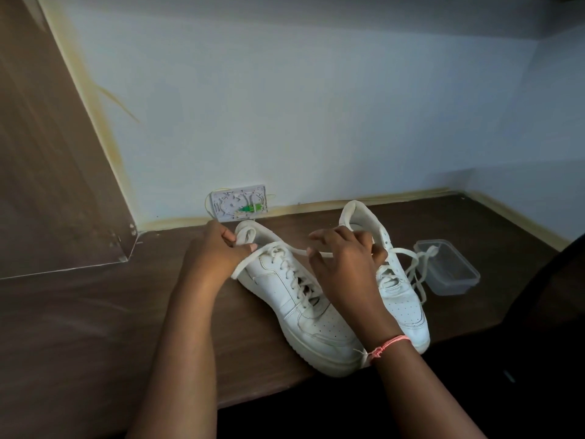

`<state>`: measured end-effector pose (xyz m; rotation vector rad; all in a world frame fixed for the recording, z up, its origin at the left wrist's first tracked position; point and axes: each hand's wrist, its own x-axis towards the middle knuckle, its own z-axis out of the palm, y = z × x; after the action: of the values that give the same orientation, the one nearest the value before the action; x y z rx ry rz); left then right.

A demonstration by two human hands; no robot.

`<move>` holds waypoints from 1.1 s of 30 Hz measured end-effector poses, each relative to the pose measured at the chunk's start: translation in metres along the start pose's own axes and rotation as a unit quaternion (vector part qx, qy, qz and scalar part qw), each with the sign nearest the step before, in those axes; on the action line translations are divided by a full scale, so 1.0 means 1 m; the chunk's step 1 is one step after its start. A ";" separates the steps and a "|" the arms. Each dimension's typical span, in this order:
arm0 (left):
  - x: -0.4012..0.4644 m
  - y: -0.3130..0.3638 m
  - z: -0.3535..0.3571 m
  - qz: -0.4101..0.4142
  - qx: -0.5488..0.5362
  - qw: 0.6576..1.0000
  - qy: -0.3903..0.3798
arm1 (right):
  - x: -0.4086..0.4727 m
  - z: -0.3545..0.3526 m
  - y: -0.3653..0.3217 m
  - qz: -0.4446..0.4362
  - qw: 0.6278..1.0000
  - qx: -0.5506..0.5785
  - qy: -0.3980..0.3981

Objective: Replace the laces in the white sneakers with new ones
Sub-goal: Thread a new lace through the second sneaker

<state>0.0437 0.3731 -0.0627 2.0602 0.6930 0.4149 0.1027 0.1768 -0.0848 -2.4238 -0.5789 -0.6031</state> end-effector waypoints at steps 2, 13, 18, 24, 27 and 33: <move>0.001 -0.001 -0.001 -0.015 -0.003 1.000 -0.005 | 0.001 -0.004 0.000 0.005 0.999 -0.004 -0.045; -0.007 0.018 -0.024 0.055 -0.043 0.991 0.112 | -0.007 -0.034 -0.006 -0.002 0.924 -0.132 -0.359; -0.026 0.048 -0.022 0.174 -0.077 0.965 0.180 | -0.012 -0.029 -0.014 0.024 0.939 -0.080 -0.335; -0.040 0.080 0.009 0.193 -0.221 0.956 0.028 | -0.031 -0.009 -0.042 0.054 0.969 -0.040 -0.237; -0.048 0.089 0.035 0.195 -0.232 0.948 -0.092 | -0.019 -0.017 -0.031 0.086 0.968 0.033 -0.233; -0.043 0.081 0.081 0.129 -0.196 0.960 -0.152 | 0.012 -0.062 0.027 0.057 0.994 0.095 -0.026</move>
<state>0.0784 0.2583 -0.0401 1.7809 0.1388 0.3388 0.1085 0.1219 -0.0436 -2.2802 -0.4923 -0.4187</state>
